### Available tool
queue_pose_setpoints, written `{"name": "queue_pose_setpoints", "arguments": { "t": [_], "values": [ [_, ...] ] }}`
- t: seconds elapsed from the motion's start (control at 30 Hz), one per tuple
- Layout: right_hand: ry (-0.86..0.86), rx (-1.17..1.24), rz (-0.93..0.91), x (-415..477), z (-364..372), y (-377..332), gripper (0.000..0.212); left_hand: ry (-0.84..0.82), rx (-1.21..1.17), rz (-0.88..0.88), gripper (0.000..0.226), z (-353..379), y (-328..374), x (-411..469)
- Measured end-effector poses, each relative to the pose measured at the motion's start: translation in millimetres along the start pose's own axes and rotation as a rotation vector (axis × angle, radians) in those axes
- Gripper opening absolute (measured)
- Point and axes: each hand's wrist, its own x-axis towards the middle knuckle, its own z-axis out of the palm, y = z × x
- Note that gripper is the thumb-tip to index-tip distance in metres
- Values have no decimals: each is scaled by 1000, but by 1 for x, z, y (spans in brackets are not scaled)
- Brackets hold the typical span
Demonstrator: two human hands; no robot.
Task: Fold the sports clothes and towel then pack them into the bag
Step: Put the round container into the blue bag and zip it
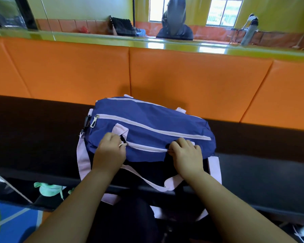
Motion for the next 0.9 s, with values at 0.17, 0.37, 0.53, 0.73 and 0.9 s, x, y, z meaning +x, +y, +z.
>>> {"name": "queue_pose_setpoints", "arguments": {
  "t": [0.17, 0.37, 0.53, 0.73, 0.9],
  "values": [
    [-123, -24, 7, 17, -2, -1, 33, -72, 7, -52, 18, 8, -2, 20],
    [-221, 72, -74, 19, -13, 7, 21, -197, -25, -105, 18, -6, 0, 16],
    [-306, 103, -150, 8, -41, 16, 26, -280, 56, -72, 21, -26, 7, 3],
    [-370, 86, -88, -10, -88, 31, 31, -362, 217, 50, 25, -49, 30, 3],
    [-418, 60, -1, -20, -127, 50, 31, -377, 348, 185, 21, -64, 55, 12]
  ]
}}
